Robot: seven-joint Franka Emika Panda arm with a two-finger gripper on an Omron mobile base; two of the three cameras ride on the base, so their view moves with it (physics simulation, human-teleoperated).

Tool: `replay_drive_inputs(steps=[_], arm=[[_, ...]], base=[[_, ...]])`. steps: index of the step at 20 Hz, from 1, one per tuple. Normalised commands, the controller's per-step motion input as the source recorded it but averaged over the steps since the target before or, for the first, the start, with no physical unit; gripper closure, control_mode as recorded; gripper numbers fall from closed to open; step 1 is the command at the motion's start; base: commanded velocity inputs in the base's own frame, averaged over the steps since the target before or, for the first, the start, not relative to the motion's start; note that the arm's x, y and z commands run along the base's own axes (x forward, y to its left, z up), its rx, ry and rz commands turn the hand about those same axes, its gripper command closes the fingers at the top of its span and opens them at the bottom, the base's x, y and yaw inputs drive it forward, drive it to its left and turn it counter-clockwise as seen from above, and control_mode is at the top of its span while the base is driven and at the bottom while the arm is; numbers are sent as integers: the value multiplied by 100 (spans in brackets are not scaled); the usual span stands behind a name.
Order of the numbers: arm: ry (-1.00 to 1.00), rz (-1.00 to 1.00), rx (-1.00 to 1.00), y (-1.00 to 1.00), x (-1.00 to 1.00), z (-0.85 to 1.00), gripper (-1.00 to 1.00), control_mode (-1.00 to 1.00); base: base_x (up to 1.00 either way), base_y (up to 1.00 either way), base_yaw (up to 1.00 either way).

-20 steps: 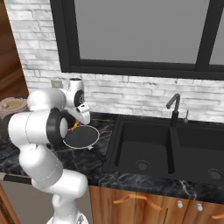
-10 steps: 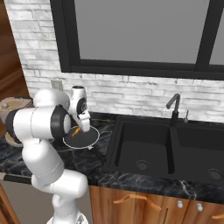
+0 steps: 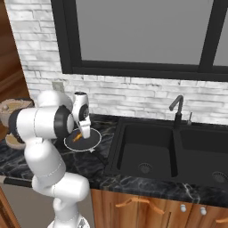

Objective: Retrieve the pan from the cabinet, then place the raw meat into the pan to avoid contamination.

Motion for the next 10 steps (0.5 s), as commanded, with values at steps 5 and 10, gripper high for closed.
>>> replay_drive_inputs(steps=[5, 10], arm=[[2, -14, 0, 0, 0, -28, -100, -100], [0, -14, 0, 0, 2, -19, -100, -100]], base=[[0, 0, 0], [0, 0, 0]])
